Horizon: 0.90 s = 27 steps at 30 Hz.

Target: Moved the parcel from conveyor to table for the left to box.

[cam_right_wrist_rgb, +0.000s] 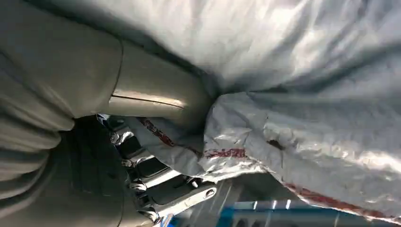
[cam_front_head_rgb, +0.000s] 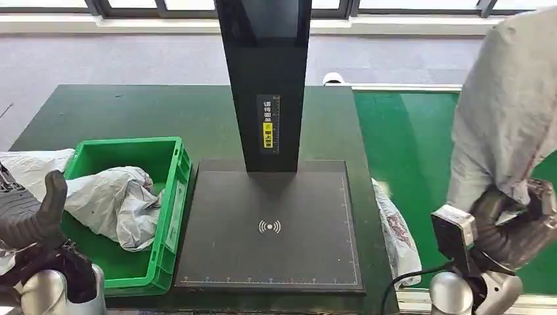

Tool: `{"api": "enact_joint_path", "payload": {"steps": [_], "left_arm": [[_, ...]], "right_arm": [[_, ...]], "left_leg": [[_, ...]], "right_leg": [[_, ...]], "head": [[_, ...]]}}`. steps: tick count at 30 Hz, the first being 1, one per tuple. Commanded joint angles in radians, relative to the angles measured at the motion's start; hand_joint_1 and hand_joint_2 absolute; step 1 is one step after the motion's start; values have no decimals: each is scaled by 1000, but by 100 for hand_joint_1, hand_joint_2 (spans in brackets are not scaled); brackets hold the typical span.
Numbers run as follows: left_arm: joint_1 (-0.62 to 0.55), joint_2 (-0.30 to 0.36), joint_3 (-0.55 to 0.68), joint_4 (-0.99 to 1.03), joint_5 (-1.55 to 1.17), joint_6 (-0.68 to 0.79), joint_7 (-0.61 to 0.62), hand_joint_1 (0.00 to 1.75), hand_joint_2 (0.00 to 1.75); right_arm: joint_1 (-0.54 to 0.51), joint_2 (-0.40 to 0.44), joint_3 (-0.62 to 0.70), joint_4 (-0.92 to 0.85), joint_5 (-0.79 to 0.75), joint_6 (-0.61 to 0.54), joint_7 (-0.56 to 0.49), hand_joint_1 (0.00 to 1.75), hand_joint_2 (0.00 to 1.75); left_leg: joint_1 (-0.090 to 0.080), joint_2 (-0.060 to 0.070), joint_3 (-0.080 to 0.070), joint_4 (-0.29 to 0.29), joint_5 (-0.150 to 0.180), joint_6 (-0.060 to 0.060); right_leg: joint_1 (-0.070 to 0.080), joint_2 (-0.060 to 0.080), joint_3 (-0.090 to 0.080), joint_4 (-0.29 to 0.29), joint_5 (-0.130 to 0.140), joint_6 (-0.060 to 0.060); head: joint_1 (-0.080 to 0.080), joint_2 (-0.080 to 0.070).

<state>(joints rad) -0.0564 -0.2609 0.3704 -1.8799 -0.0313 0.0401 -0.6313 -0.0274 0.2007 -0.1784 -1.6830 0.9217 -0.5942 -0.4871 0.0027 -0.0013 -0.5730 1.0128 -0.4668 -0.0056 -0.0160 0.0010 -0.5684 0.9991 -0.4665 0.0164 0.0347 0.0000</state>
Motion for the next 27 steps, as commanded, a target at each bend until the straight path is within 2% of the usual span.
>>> {"api": "enact_joint_path", "payload": {"steps": [1, 4, 5, 10, 16, 22, 27], "left_arm": [[-100, 54, -103, 155, -7, -6, 2, 0, 175], [-97, 58, -114, 154, -11, -1, 2, 0, 175], [-97, 60, -119, 156, -11, -1, 2, 0, 175], [-99, 66, -129, 164, -11, 2, 2, 0, 175], [-85, 77, -148, 181, -8, 15, 20, 0, 175], [-112, 75, -146, 191, -8, 8, 5, 0, 175], [-115, 76, -147, 191, -8, 7, 7, 0, 175]], "right_arm": [[-146, -36, 415, 394, 123, 131, 68, 175, 175], [-156, -48, 453, 440, 121, 98, 73, 175, 175], [-162, -46, 474, 467, 86, 138, 63, 175, 175], [-188, -23, 511, 574, 53, 154, 50, 175, 175], [-208, -8, 551, 704, -32, 248, 16, 175, 175], [-256, -7, 609, 828, 8, 304, 1, 175, 175], [-256, -4, 611, 829, 10, 301, 4, 175, 175]], "left_leg": [[2, 4, 3, -2, 2, -1], [2, 1, 2, -2, 3, -1], [2, 1, 2, -3, 5, -2], [2, 1, 2, -2, 5, -2], [2, 1, 1, -3, 5, -2], [1, 0, 0, -1, 5, -2], [1, -1, -1, -1, 5, -2]], "right_leg": [[2, 4, 1, -2, 3, -1], [2, 1, 1, -2, 3, -2], [2, 1, 1, -3, 4, -3], [2, 1, 1, -2, 4, -3], [2, 1, 1, -3, 5, -3], [2, 0, 0, -1, 3, -3], [2, -1, -1, 0, 3, -3]], "head": [[0, 0], [0, 0], [0, 0], [0, 0], [0, 0], [0, 0], [0, 0]]}}
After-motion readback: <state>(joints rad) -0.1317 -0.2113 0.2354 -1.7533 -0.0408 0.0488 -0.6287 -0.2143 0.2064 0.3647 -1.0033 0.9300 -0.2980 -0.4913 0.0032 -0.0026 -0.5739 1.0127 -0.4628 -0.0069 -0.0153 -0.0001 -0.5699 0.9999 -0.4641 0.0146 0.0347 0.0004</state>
